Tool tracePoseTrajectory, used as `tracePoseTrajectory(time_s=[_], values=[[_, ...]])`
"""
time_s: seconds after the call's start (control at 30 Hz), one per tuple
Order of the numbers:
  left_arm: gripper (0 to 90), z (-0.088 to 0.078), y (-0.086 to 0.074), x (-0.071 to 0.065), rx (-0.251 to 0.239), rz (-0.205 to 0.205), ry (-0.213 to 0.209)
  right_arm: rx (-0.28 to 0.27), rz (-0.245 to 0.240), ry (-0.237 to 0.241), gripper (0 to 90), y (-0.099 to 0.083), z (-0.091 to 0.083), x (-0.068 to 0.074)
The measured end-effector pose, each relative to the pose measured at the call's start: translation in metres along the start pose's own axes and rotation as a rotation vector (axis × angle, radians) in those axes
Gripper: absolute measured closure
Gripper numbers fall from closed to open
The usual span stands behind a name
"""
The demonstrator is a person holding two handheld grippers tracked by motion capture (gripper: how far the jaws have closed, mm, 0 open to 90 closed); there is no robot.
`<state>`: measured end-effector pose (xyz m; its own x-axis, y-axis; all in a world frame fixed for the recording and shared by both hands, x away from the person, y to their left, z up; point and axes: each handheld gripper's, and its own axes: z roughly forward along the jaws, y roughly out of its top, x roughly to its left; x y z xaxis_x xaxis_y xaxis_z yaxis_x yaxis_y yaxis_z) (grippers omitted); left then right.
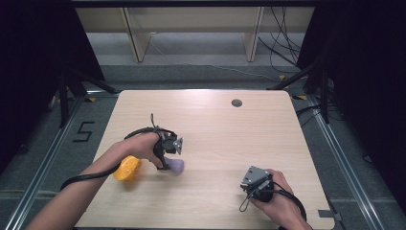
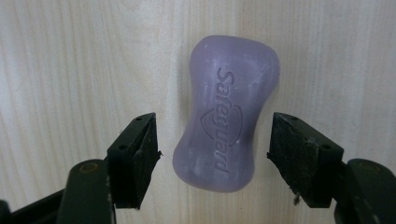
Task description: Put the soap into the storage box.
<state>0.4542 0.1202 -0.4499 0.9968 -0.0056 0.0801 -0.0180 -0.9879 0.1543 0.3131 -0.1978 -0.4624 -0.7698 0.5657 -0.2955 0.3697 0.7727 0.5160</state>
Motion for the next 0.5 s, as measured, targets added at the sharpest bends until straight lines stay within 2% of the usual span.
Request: tracePoseTrajectory(time_s=[0.13,0.43,0.5], values=[[32.1,0.008,0.001,0.001,0.030,0.010,-0.017,-0.001,-0.011,0.000,52.6,0.000,0.000,-0.001],[32.7,0.017,0.002,0.004,0.046,0.019,-0.036,0.001,-0.004,0.009,52.0,-0.001,0.002,0.000],[32.7,0.018,0.003,0.004,0.048,0.020,-0.037,-0.003,-0.035,0.012,52.0,0.000,0.003,-0.002]])
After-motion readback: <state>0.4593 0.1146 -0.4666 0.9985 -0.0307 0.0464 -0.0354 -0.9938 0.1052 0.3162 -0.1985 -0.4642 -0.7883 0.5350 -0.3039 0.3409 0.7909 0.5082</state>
